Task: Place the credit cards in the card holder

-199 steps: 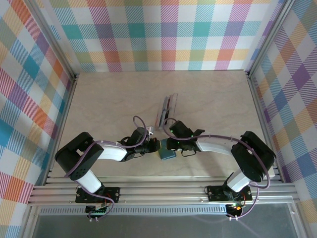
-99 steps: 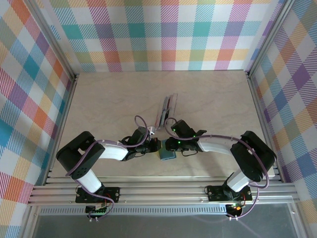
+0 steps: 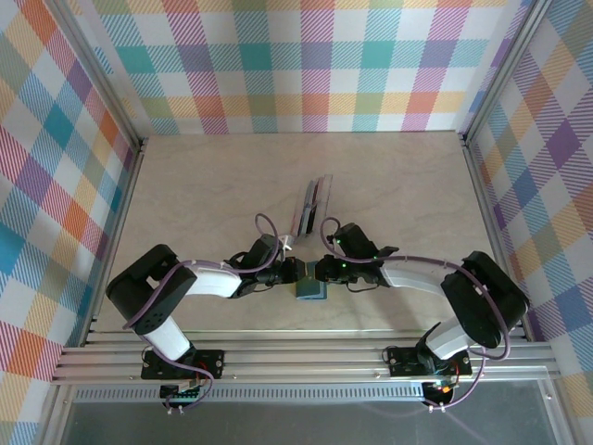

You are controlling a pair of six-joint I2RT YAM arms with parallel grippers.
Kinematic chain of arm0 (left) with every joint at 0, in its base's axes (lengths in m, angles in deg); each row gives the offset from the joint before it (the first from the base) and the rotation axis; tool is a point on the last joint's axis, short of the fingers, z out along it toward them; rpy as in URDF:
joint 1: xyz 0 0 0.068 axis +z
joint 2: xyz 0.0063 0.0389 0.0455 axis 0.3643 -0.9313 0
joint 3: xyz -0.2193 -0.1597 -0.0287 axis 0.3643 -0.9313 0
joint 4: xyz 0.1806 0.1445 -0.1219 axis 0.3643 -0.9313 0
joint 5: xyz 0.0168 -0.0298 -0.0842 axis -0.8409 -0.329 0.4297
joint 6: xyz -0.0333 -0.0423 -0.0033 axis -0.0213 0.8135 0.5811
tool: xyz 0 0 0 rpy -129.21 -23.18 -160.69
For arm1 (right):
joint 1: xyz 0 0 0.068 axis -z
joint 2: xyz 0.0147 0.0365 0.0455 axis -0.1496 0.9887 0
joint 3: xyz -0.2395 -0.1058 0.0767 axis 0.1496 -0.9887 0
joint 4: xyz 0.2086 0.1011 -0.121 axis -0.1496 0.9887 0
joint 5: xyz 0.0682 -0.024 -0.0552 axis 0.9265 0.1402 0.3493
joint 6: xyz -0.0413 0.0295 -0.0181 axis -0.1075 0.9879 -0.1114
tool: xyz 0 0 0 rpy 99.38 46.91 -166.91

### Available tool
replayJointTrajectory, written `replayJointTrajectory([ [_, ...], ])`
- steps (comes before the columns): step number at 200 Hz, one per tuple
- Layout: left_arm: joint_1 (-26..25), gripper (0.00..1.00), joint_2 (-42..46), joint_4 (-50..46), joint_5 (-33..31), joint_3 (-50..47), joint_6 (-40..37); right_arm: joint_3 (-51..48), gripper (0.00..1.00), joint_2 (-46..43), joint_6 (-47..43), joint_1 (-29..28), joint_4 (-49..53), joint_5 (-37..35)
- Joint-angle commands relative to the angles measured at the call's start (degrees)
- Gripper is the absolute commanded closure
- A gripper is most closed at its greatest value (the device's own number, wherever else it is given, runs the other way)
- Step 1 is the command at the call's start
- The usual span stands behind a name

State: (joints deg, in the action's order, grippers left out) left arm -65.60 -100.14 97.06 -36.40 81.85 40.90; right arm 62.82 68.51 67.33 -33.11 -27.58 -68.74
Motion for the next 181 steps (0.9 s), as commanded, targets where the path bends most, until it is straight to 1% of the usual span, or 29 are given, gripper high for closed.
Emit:
replayJointTrajectory([
  [1,-2.57,0.68,1.42,-6.08,3.12,0.07,-0.60,-0.23,0.84,-0.71,1.44,-0.26,-7.90,6.64],
  [25,-3.03,0.57,4.06,-6.99,3.58,-0.25,-0.61,-0.54,0.86,0.40,2.49,0.27,-10.02,8.62],
  [46,-3.24,0.50,6.40,-8.15,3.23,-0.90,-0.05,-0.71,0.87,1.27,3.40,0.49,-11.95,10.11],
  [91,-3.25,0.38,12.76,-10.63,2.97,-3.28,0.88,-0.78,0.88,1.66,3.68,0.67,-12.42,10.39],
  [106,-3.24,0.35,15.35,-12.41,2.60,-3.50,0.46,-0.68,0.87,1.74,3.61,0.76,-11.80,10.01],
  [129,-3.46,0.34,18.70,-17.20,0.43,-2.94,-1.10,-0.23,0.85,0.20,2.34,0.76,-7.06,5.56],
  [150,-4.77,0.34,19.76,-20.43,-0.43,-1.37,-2.48,1.00,0.87,0.24,1.61,0.84,-1.81,2.08],
  [165,-6.46,0.39,18.64,-23.23,-2.21,1.01,-3.46,1.17,0.88,0.80,1.87,0.85,-0.51,0.45],
  [172,-7.40,0.41,17.85,-24.21,-3.44,1.91,-3.57,1.35,0.91,1.01,1.92,0.84,0.81,-1.20],
  [181,-7.97,0.42,16.45,-25.22,-4.46,2.87,-3.76,1.40,0.92,1.01,1.83,0.84,2.16,-2.97],
])
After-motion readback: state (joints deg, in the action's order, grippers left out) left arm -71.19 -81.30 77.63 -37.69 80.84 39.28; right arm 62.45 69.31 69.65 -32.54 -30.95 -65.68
